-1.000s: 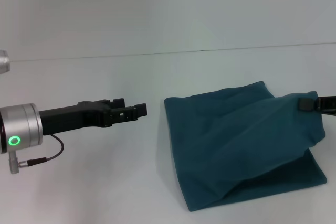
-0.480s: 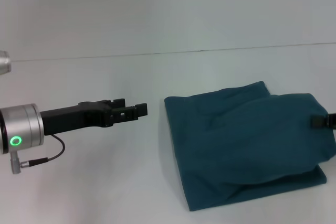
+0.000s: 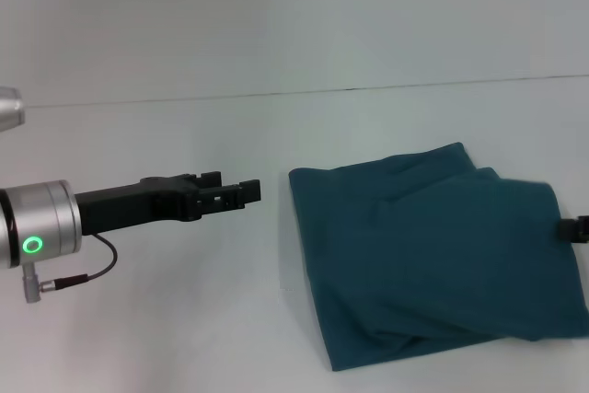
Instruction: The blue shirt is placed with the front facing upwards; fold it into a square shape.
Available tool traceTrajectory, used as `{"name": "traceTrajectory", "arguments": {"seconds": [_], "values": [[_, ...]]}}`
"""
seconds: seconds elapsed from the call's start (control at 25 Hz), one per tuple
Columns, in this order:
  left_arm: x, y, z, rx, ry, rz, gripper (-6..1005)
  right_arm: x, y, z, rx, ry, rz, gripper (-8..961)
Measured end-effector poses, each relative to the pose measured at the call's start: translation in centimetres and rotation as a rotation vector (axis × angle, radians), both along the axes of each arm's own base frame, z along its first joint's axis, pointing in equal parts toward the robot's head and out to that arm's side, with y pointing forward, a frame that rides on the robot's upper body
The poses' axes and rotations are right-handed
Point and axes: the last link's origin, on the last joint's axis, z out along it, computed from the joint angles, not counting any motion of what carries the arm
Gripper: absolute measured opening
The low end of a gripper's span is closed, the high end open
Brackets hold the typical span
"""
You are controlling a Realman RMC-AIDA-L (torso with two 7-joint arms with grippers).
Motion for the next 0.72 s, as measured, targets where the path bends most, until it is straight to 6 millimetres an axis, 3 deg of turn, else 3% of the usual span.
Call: {"name": "traceTrajectory", "arguments": {"seconds": [0.28, 0.52, 0.6, 0.72], "values": [[0.0, 0.1, -0.1, 0.003, 0.006, -0.005, 887, 1.1, 0.5, 1.2, 0.102, -0.01, -0.059, 282], [0.2, 0.2, -0.1, 0.003, 0.006, -0.01, 887, 0.1, 2.5, 0.2, 0.112, 0.006, -0.08, 534], [0.2, 0.2, -0.1, 0.003, 0.007, -0.012, 887, -0.3, 3.2, -0.5, 0.1, 0.013, -0.079, 760], [0.3, 0.3, -0.1, 0.003, 0.007, -0.016, 888, -0.6, 3.8, -1.2, 0.088, 0.016, -0.086, 761]]}}
